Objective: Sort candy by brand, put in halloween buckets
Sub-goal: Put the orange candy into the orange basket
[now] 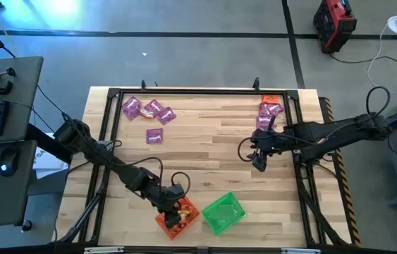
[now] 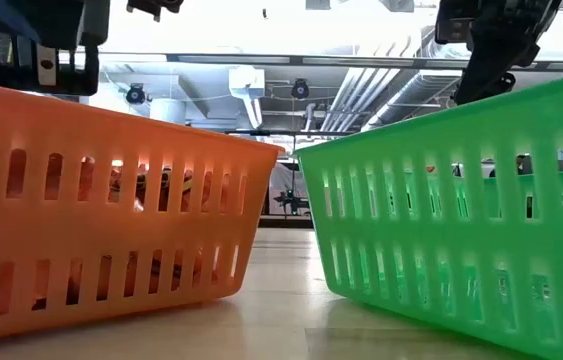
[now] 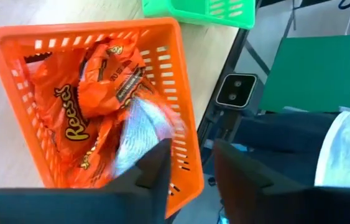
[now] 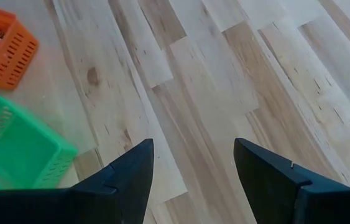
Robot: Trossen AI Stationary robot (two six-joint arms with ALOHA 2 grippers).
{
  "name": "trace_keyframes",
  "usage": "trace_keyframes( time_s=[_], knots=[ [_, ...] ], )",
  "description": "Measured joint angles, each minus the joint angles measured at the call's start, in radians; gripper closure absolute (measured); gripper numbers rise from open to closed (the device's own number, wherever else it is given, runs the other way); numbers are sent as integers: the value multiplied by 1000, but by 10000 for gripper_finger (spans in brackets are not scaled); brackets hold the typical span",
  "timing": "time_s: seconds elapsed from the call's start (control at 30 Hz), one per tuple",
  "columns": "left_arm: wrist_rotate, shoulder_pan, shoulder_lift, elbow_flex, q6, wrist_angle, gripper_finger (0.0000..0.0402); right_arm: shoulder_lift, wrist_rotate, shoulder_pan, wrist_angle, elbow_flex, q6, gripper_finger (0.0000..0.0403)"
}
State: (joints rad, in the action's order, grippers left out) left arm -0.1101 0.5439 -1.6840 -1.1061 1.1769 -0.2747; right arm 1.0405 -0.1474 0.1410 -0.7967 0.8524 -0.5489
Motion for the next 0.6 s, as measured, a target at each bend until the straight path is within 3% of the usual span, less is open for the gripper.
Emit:
trace_keyframes(
  time_s=[0.23,0.3,0.4,0.5,0.6],
  knots=[
    [-59,-37,20,0,33,1,210,0,19,4,0,0,0,187],
    [-37,-68,47,0,81,-10,204,0,20,4,0,0,-5,187],
    [76,-112,101,0,103,-49,204,5,-19,-12,-2,0,-115,187],
    [154,-170,163,0,34,-137,210,25,-85,-74,-29,0,-262,187],
    [145,-279,215,0,-98,-272,214,59,-110,-172,-36,0,-310,187]
  ],
)
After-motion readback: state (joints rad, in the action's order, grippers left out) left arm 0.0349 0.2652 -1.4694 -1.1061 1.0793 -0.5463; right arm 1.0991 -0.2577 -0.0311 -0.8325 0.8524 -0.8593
